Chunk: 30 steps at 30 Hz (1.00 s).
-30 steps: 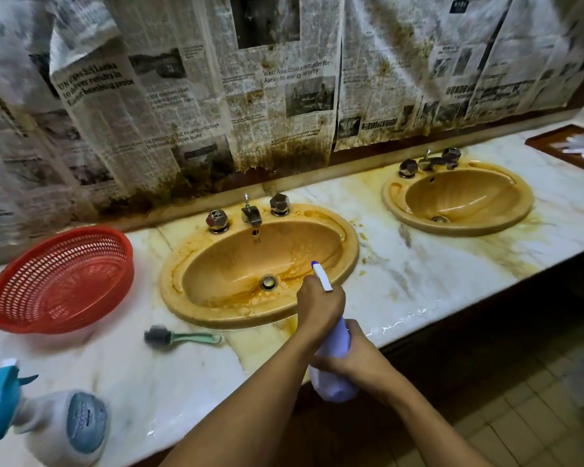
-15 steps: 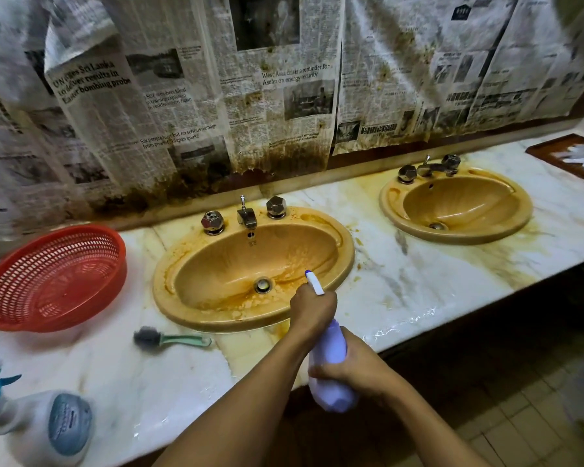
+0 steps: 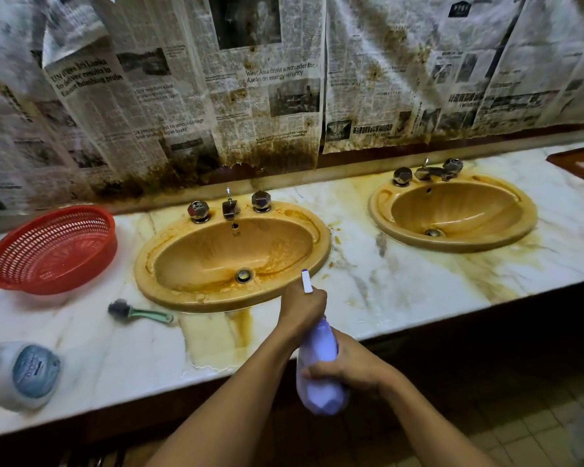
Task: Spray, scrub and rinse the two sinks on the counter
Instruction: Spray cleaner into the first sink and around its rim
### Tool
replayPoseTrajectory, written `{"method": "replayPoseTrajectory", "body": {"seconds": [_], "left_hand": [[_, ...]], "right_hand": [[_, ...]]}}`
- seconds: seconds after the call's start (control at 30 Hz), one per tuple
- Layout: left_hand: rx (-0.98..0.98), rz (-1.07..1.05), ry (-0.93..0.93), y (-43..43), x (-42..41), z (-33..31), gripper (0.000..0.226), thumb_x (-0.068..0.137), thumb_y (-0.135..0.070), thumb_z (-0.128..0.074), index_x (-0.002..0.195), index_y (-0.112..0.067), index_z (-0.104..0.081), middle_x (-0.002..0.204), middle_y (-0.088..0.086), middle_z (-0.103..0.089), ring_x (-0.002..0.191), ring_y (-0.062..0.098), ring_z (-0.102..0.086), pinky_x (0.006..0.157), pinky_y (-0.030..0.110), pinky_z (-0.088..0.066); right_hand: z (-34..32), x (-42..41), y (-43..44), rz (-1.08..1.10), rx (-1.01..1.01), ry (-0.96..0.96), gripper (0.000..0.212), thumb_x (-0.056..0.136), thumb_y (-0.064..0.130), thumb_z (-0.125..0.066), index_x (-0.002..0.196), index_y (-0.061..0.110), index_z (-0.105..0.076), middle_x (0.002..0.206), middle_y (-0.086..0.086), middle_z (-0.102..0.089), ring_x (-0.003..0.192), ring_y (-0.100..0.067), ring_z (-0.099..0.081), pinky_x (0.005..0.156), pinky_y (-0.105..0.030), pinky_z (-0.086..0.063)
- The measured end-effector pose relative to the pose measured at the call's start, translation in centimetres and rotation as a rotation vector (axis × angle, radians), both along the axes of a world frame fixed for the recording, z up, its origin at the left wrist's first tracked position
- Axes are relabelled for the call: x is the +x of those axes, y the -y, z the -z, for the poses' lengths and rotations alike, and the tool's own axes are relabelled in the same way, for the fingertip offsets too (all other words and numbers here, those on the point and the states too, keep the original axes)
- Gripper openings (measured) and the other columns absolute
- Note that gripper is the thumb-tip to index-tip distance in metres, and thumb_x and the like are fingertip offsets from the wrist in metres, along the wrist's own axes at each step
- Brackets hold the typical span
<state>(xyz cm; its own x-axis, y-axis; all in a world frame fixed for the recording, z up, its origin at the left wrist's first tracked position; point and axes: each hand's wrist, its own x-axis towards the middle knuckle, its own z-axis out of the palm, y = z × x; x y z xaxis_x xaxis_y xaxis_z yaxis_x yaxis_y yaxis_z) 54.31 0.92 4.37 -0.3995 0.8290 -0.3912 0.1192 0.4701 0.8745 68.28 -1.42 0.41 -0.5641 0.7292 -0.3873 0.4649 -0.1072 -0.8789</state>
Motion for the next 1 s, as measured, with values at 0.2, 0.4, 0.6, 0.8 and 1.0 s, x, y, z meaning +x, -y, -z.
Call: {"method": "replayPoseTrajectory", "body": {"seconds": [0.2, 0.4, 0.6, 0.8, 1.0], "left_hand": [[0.014, -0.077, -0.089, 1.0, 2.5, -0.5, 0.014, 0.067, -0.028, -0.043, 0.069, -0.014, -0.047, 0.07, 0.019, -0.06, 0.078, 0.042, -0.07, 0.063, 0.04, -0.05], [0.043, -0.084, -0.147, 1.9, 3.2, -2.3, 0.012, 0.062, -0.026, -0.04, 0.064, -0.015, -0.043, 0.062, 0.01, -0.05, 0.062, 0.028, -0.046, 0.06, 0.035, -0.035], [0.083, -0.244, -0.217, 1.7, 3.1, -2.1, 0.016, 0.089, -0.017, -0.05, 0.077, -0.008, -0.055, 0.072, 0.01, -0.058, 0.072, 0.034, -0.052, 0.063, 0.035, -0.035], [0.086, -0.231, -0.206, 0.9, 1.6, -1.3, 0.015, 0.09, -0.013, -0.051, 0.076, -0.012, -0.049, 0.07, 0.004, -0.053, 0.065, 0.024, -0.049, 0.057, 0.033, -0.035], [0.054, -0.107, -0.156, -0.2, -2.1, -1.5, 0.016, 0.087, -0.015, -0.048, 0.071, -0.012, -0.046, 0.065, 0.002, -0.05, 0.061, 0.021, -0.044, 0.054, 0.032, -0.032]], "right_hand": [[-1.3, 2.6, -0.7, -0.124, 0.002, -0.007, 0.06, 0.07, 0.034, -0.092, 0.123, 0.03, -0.065, 0.115, 0.013, -0.075, 0.109, -0.002, -0.069, 0.1, -0.028, -0.054], [-1.5, 3.1, -0.5, -0.146, -0.045, -0.04, 0.068, 0.063, 0.039, -0.092, 0.124, 0.027, -0.066, 0.118, 0.007, -0.075, 0.112, -0.01, -0.069, 0.104, -0.04, -0.054], [-1.0, 2.1, -0.7, -0.098, 0.068, 0.054, 0.084, 0.056, 0.059, -0.089, 0.127, 0.031, -0.056, 0.121, 0.013, -0.068, 0.112, -0.004, -0.065, 0.102, -0.035, -0.053], [0.1, -0.2, 0.1, 0.007, 0.167, 0.128, 0.081, 0.059, 0.058, -0.088, 0.125, 0.027, -0.053, 0.116, 0.01, -0.064, 0.103, -0.006, -0.061, 0.077, -0.016, -0.047], [0.3, -3.6, -1.3, 0.048, 0.172, 0.225, 0.073, 0.058, 0.052, -0.081, 0.121, 0.027, -0.053, 0.113, 0.006, -0.065, 0.101, -0.011, -0.063, 0.081, -0.027, -0.052]]}}
